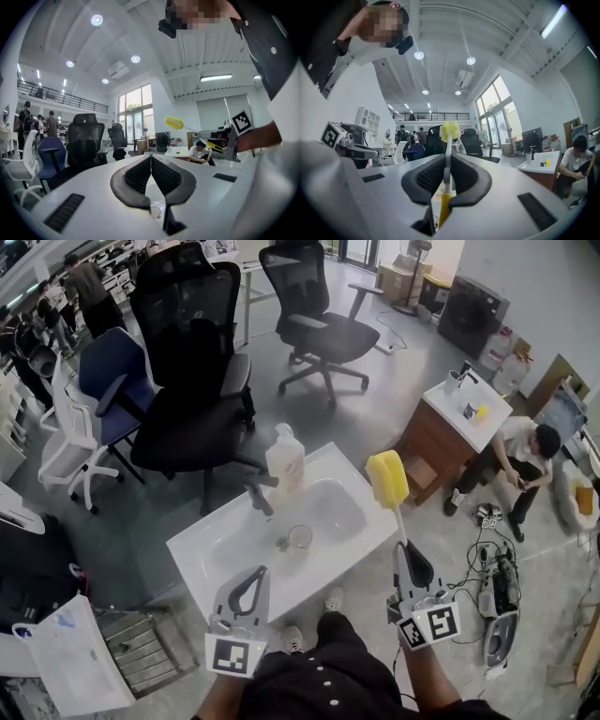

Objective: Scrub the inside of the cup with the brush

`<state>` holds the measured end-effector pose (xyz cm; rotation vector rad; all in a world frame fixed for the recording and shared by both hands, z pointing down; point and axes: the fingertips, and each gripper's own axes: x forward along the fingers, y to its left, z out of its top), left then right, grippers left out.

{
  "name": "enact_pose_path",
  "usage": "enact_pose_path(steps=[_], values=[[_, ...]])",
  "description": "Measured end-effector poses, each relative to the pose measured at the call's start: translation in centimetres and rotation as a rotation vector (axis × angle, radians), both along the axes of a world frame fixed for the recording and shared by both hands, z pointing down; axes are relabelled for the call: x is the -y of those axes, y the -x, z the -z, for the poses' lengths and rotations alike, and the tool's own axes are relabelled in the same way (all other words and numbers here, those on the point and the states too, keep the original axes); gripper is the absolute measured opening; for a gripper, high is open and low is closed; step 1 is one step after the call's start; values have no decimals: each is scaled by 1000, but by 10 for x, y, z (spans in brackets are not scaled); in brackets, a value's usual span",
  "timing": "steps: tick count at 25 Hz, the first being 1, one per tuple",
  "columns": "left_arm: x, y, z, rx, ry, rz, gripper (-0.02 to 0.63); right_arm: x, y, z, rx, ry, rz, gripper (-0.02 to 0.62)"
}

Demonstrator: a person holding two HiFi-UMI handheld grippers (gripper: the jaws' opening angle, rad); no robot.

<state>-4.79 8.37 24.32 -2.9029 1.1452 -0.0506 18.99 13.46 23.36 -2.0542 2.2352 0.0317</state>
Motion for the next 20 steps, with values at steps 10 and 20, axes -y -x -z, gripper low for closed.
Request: enact_pose_path(steps=[10,20], values=[[61,-56,-5,28,20,83,26,82,-50,-9,-12,50,117,46],[97,-70,-11,79,66,256,26,156,-77,1,-60,20,306,46]])
